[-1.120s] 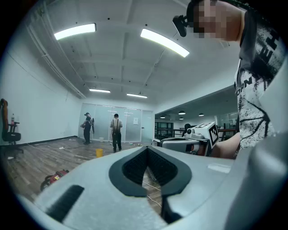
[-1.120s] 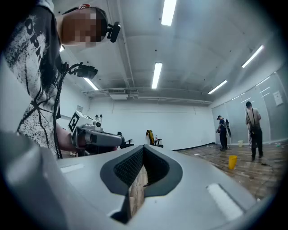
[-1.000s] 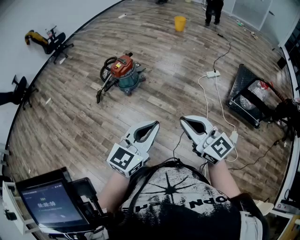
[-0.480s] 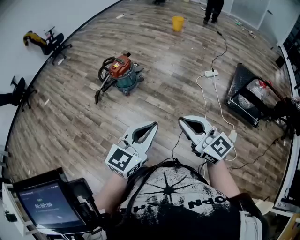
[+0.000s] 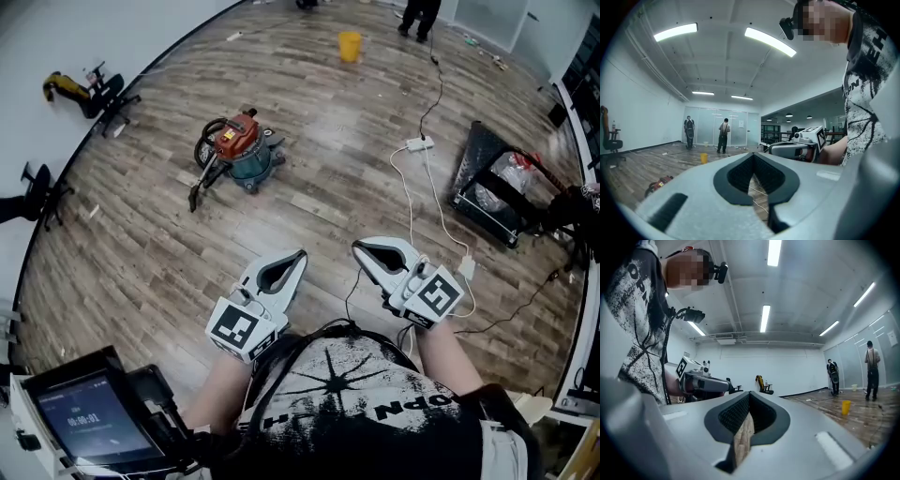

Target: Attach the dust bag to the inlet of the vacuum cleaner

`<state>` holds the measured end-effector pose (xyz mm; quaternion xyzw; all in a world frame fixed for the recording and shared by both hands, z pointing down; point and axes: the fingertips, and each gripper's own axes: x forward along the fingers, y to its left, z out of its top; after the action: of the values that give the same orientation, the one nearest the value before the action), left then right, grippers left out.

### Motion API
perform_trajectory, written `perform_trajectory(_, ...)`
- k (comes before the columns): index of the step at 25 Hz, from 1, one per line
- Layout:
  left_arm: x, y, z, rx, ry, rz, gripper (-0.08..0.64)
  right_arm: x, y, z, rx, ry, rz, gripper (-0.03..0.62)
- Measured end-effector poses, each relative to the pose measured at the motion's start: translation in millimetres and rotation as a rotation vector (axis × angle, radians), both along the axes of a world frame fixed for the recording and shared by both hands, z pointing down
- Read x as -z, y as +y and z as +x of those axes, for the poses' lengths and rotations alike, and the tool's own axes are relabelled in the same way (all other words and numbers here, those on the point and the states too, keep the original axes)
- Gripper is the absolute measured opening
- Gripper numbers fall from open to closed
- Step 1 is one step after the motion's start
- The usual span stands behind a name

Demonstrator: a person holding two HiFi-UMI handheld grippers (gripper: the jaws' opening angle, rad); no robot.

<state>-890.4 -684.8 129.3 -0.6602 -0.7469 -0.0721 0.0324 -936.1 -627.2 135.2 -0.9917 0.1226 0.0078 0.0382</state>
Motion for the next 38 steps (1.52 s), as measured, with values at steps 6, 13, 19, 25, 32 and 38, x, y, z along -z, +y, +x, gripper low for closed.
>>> perform_trajectory(6,-1.6,-1.7,-12.2,0.005,0.001,0.018,-0.008,4.8,-1.8,-14.9,0.008,0.018,0.007,0.002)
perform_trajectory(13,-4.1,1.1,-14.7,-0.017,0.002,0.023,-0.008,5.4,-0.8,-16.0,0.008,0.031,0.006,0.002)
perform_trajectory(19,-6.2,6.5,-5.9,-0.022,-0.020,0.035,-0.008,5.9,3.7,-5.9,0.001,0.025,-0.052,0.002)
perform_trajectory(25,-8.8,19.9,5.9,-0.045,-0.027,0.040,-0.008,10.2,13.7,5.7,-0.015,0.058,-0.057,0.002)
perform_trajectory(32,-15.0,58.1,87.4,-0.086,-0.050,0.047,-0.008,3.6,51.2,86.8,-0.060,0.033,-0.049,0.002)
perform_trajectory(38,-7.7,91.4,164.6,-0.133,-0.059,0.037,-0.008,19.9,79.7,159.0,-0.105,0.037,-0.068,0.002)
